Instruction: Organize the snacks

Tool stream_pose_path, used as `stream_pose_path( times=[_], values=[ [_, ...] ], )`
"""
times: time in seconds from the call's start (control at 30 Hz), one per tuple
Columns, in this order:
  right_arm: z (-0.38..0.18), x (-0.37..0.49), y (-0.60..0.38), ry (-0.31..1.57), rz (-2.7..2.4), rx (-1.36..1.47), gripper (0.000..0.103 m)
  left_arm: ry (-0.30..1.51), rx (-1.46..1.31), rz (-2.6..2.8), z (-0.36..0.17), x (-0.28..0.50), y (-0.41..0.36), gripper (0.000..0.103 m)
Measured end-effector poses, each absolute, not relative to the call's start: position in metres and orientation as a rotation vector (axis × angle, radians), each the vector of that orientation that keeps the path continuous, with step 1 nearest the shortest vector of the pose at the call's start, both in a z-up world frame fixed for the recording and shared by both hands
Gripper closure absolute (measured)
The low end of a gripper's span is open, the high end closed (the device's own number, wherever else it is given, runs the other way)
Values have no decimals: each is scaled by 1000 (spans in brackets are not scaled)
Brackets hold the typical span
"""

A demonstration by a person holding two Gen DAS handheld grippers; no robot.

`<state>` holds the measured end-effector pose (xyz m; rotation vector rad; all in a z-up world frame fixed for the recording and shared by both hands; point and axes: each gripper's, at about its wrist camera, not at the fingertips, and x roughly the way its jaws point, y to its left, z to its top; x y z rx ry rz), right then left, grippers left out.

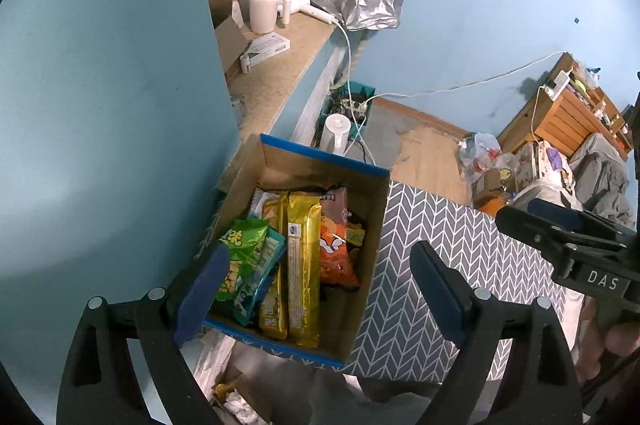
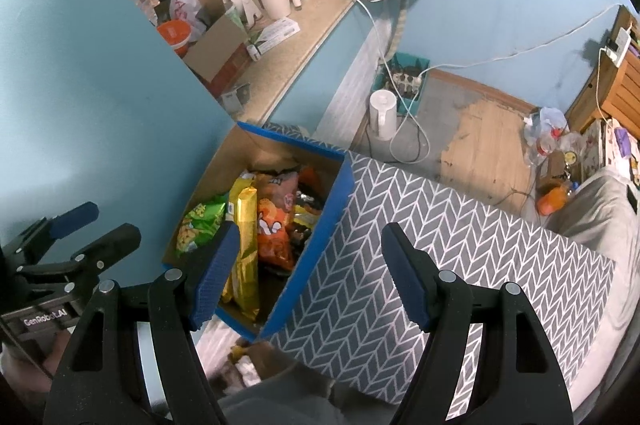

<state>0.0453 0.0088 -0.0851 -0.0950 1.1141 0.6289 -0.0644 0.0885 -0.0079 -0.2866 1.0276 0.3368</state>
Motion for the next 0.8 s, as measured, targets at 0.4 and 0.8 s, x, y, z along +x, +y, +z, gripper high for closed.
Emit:
stream_pose_path(
  times=[0.4, 0.8],
  values=[
    [-81, 53, 2, 1112, 645, -104, 29, 1031, -294, 353, -11, -59, 77, 11],
    [-82, 56, -2, 1119, 656, -105, 29, 1039, -313, 360, -12, -56, 73, 11]
  ],
)
